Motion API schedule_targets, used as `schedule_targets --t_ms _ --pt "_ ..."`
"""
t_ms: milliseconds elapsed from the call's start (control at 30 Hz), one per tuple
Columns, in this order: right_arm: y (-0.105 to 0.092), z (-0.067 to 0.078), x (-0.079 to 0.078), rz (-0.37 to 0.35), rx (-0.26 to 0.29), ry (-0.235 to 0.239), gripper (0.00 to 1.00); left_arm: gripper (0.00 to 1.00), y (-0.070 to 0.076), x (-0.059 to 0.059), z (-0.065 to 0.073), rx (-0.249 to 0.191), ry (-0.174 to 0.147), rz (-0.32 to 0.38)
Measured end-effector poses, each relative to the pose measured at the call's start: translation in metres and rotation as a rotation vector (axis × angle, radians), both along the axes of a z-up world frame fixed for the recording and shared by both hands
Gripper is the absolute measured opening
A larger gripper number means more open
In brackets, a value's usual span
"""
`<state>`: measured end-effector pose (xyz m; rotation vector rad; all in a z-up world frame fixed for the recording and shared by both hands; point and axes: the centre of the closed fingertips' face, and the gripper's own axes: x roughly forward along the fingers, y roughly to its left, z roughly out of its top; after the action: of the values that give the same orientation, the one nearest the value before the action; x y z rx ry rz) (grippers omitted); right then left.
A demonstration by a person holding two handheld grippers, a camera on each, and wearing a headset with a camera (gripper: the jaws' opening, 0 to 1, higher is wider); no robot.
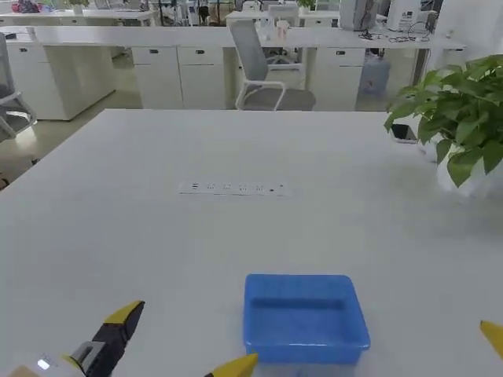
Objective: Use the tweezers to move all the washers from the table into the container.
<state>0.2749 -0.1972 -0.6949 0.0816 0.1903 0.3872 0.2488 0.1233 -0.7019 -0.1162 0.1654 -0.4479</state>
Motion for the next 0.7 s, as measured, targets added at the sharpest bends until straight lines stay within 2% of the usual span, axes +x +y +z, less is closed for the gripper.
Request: schedule_targets --t_ms 700 --pt "0.0017 -0.0029 -0.0002 0.006 -0.013 0.015 0.57 0.91 0.0022 -0.0007 -0.0007 0.005 0.008 0.015"
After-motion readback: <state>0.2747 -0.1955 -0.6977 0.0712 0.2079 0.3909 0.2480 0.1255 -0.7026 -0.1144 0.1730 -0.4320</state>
